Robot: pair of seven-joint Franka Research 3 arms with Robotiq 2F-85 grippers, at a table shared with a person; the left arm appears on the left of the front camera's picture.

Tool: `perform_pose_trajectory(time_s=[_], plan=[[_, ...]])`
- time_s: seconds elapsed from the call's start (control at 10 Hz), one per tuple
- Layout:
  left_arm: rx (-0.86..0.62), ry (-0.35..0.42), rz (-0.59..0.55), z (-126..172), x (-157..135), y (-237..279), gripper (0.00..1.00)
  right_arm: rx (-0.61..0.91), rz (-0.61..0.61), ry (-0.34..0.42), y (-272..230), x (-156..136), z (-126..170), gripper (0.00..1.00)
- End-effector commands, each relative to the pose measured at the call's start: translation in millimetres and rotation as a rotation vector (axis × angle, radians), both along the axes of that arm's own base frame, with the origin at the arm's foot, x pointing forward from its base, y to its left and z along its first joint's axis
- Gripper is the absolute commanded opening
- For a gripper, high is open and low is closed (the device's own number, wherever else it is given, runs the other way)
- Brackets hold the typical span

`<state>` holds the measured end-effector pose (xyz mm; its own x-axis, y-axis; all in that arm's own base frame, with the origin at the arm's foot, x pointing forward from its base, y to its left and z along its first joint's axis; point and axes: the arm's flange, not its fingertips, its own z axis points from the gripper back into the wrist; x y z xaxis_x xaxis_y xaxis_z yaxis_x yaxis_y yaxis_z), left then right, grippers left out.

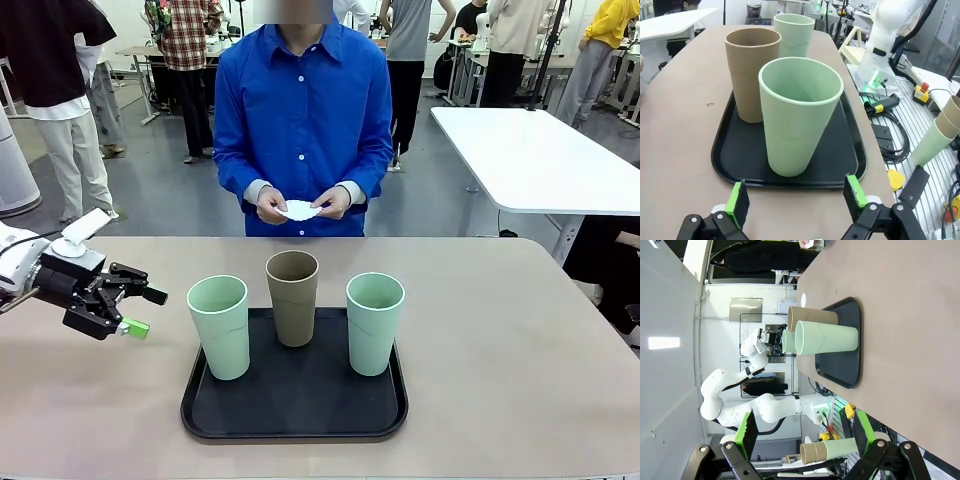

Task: Place coasters on the table and set cups on them.
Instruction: Pick up one Reusable plastic cup and place it on a coaster set by the human.

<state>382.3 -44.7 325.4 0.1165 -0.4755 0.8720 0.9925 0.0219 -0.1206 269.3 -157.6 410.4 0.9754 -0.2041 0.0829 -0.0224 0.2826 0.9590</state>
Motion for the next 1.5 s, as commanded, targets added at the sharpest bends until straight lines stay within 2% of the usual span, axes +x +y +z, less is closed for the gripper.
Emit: perform_pose_trajectory(time_s=[0.0, 0.5, 0.6, 0.8, 1.0, 1.4], plan=[[-0.011, 0.018, -0.004, 1, -1, -4, 1.0, 0.01, 0.003, -0.015, 0, -1, -1, 1.0], [-0.001, 0.005, -0.012, 0, -1, -4, 1.0, 0.01, 0.003, -0.015, 0, -1, -1, 1.0], [-0.109, 0.051, 0.02, -9, 1, -7, 1.0, 0.01, 0.003, -0.015, 0, -1, -1, 1.0], [-0.252, -0.009, 0.017, -30, 5, -12, 1.0, 0.01, 0.003, -0.015, 0, -1, -1, 1.0], [-0.283, 0.001, 0.018, -53, 11, -17, 1.0, 0.01, 0.003, -0.015, 0, -1, -1, 1.0], [-0.355, -0.019, -0.033, -72, 10, -15, 1.0, 0.01, 0.003, -0.015, 0, -1, -1, 1.0]])
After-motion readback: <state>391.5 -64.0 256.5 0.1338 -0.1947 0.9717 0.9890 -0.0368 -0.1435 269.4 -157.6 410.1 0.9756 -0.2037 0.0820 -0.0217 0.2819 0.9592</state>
